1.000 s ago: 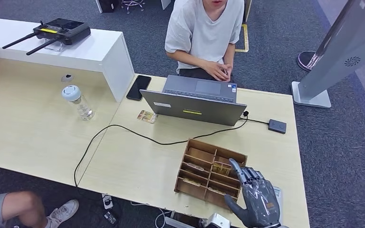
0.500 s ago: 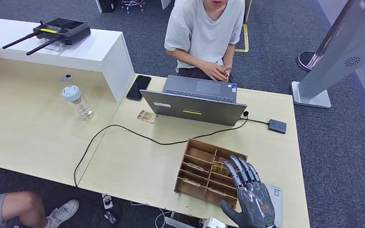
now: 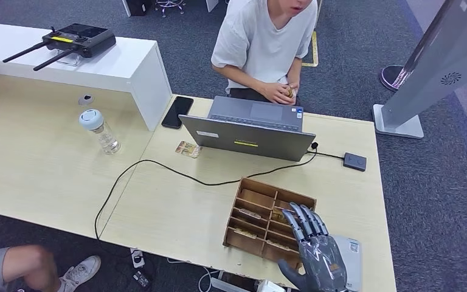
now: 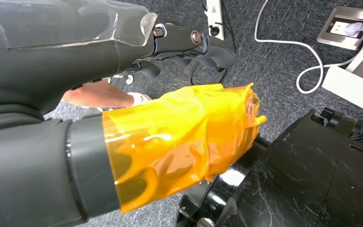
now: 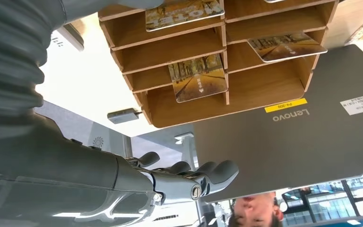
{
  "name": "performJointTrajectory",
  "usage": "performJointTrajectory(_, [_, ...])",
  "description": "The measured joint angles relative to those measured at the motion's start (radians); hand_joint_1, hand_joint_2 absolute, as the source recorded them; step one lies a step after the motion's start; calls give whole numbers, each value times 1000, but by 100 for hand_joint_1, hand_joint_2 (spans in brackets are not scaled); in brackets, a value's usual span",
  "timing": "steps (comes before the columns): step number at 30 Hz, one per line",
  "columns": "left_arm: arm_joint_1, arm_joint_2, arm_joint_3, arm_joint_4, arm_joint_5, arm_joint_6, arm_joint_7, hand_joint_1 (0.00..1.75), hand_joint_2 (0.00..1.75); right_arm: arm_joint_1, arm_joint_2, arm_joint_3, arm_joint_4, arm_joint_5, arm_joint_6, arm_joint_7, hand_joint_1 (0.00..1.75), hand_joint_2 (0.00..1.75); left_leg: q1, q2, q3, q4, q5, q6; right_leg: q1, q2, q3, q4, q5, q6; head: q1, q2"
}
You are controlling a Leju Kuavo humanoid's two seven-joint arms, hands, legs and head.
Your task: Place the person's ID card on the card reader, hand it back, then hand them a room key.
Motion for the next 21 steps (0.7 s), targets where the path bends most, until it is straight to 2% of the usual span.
performJointTrajectory(21, [-8, 0, -3, 0, 4, 0, -3, 0, 0, -17, 0, 22, 82, 3, 9, 30, 13, 175, 0, 0, 0, 0, 0, 0, 0, 0, 0, 0, 0, 0, 0, 0])
